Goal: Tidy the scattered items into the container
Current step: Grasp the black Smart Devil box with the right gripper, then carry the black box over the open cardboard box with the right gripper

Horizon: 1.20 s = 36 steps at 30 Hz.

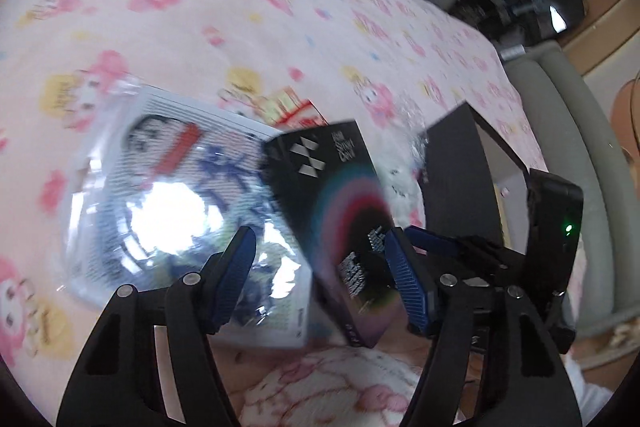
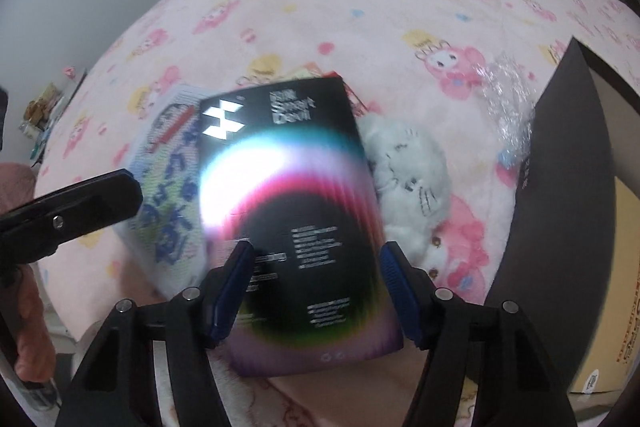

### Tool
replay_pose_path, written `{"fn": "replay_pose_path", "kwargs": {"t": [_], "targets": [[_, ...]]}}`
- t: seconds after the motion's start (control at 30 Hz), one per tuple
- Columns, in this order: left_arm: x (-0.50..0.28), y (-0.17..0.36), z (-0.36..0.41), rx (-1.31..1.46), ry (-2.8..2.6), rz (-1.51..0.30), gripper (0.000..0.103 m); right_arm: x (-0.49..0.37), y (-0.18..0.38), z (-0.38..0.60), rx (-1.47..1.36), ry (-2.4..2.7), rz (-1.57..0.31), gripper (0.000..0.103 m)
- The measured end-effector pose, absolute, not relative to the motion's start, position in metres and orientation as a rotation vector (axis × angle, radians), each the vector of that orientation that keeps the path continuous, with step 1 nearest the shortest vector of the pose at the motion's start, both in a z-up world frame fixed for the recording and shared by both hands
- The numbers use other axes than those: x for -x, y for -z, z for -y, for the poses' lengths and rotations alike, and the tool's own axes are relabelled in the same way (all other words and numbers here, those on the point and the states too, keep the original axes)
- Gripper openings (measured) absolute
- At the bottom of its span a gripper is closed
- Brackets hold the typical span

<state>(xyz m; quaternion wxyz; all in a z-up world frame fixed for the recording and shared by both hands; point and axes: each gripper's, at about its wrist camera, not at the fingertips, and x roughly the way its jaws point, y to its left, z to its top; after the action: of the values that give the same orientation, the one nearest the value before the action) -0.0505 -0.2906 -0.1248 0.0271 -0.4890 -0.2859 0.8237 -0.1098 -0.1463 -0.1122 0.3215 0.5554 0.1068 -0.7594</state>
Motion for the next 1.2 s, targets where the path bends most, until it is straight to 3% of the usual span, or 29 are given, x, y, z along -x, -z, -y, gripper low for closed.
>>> {"fn": "replay_pose_path", "kwargs": {"t": [0.1, 0.23, 0.33, 0.43, 0.53, 0.77, 0.93, 1.07, 1.2], "targets": [[0.066, 0.132, 0.29, 1.537, -2.506, 0.869, 0.067, 0.117, 0.121, 0.14, -1.487, 1.986, -0.217, 0.069], [0.079, 0.142, 0.286, 1.607, -2.482, 0.846, 0.052, 0.121, 0.124, 0.138, -1.489, 1.991, -0.194, 0.071], [0.084, 0.152, 0.283, 1.666, -2.481, 0.834, 0.042, 0.124, 0.129, 0.141, -1.491, 1.991, -0.195, 0.085], [0.083, 0.153, 0.285, 1.674, -2.505, 0.836, 0.035, 0.134, 0.145, 0.138, -1.561, 1.863, -0.052, 0.088], [0.08, 0.151, 0.293, 1.649, -2.527, 0.882, 0.035, 0.139, 0.15, 0.137, -1.594, 1.812, 0.002, 0.086], [0.088, 0.134, 0.316, 1.641, -2.697, 0.844, 0.036, 0.124, 0.136, 0.166, -1.563, 1.713, -0.029, 0.063], [0.062, 0.147, 0.321, 1.696, -2.649, 0.912, 0.036, 0.109, 0.128, 0.178, -1.507, 1.72, -0.137, 0.062], [0.053, 0.158, 0.32, 1.681, -2.58, 1.009, 0.042, 0.123, 0.129, 0.183, -1.51, 1.73, -0.106, 0.062], [0.054, 0.156, 0.311, 1.743, -2.569, 0.97, 0.046, 0.12, 0.149, 0.196, -1.546, 1.621, -0.095, 0.062]]}}
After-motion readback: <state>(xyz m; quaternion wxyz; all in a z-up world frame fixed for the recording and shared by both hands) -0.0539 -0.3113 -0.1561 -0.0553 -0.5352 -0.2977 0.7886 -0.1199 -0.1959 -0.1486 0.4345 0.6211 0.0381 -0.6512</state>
